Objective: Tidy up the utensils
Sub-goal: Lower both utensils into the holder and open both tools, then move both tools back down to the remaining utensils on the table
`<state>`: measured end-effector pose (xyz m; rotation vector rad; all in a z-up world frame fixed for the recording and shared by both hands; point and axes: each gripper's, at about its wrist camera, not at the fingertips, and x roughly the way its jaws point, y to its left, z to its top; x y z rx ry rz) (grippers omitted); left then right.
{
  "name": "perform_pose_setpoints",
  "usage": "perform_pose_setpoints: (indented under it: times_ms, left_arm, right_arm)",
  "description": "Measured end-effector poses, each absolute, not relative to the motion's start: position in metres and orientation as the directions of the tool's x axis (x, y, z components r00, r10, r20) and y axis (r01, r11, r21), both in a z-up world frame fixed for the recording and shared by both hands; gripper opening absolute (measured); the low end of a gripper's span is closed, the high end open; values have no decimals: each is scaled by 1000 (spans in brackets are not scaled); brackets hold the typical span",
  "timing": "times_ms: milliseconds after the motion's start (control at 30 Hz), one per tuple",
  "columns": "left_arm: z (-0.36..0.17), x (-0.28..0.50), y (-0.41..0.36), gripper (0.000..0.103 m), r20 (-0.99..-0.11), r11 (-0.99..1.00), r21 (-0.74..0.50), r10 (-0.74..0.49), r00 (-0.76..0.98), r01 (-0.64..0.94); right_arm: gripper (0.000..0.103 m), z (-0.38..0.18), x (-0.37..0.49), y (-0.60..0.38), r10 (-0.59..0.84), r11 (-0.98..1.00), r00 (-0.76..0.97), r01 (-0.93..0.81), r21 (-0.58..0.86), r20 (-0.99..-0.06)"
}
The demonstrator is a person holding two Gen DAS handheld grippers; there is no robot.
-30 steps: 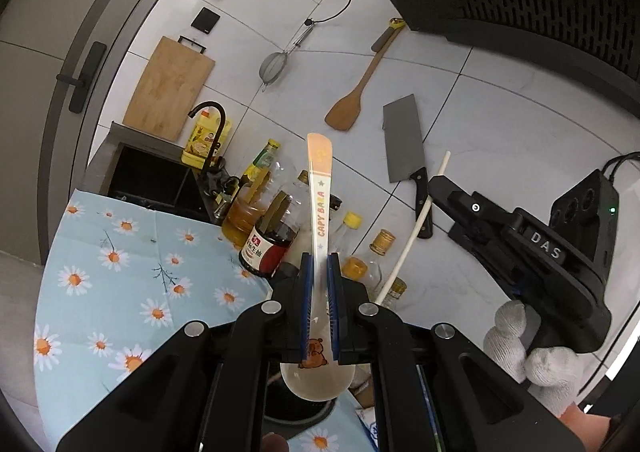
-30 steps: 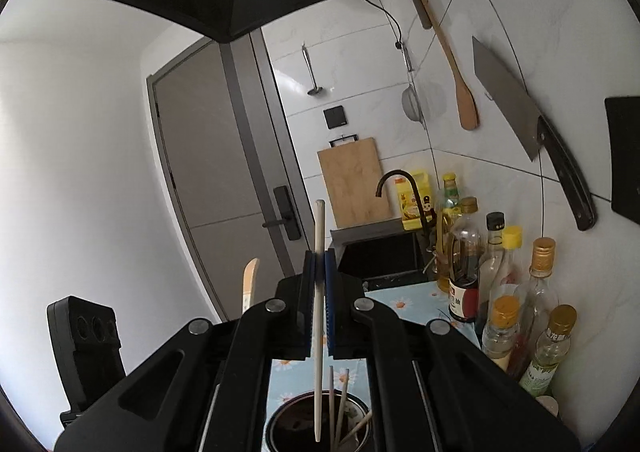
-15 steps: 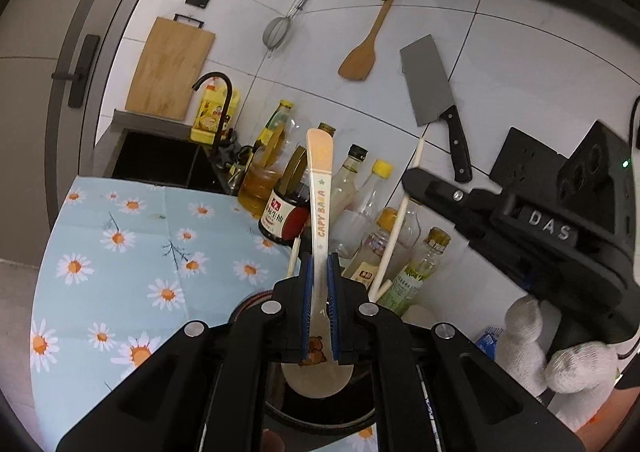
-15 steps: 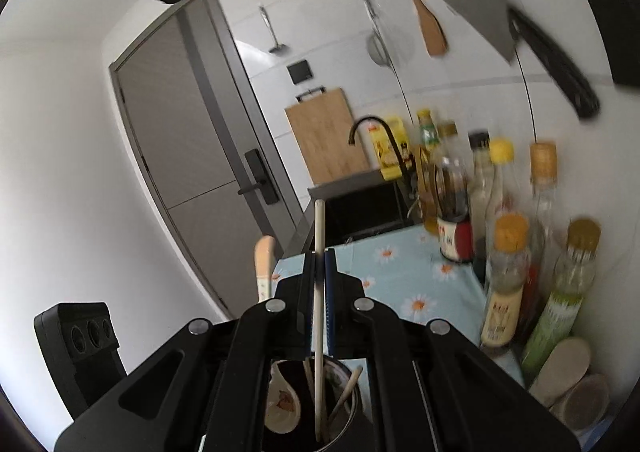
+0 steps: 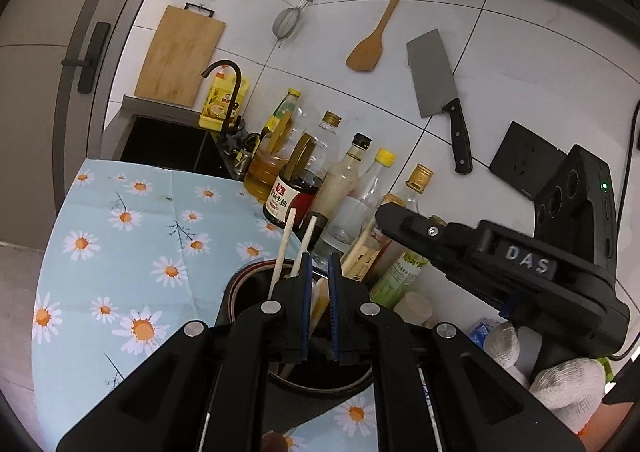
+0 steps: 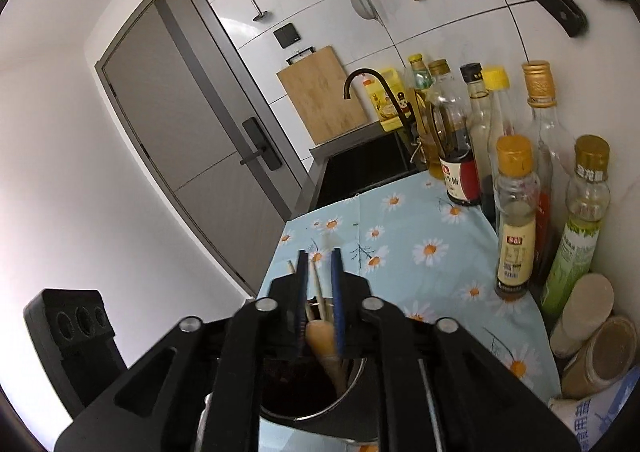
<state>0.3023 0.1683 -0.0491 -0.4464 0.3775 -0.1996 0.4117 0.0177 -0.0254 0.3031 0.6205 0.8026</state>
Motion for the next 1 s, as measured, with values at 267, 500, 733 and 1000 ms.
perform_pose_setpoints:
  times_ms: [267,500,733,1000]
  left_arm:
    - [-43,291,169,19,-315,874,-479,-257,914,81]
    - [-29,270,164,19,-324,894,-441,-239,915,77]
    - [-21,243,163,23,-347,901,-429,-232,909,66]
    - [-17,212,149,23,-410,920,-377,-268,872,106]
  right_arm:
    - [23,-13,405,6,759,650,525,-572,500,-385]
    - [36,0,386,0,765,644,512,-595,481,-391]
    - [36,12,360,-15,775,632,507,-609,480,-377]
    - [36,8,339,-41,787,617,436,-571,541,-437]
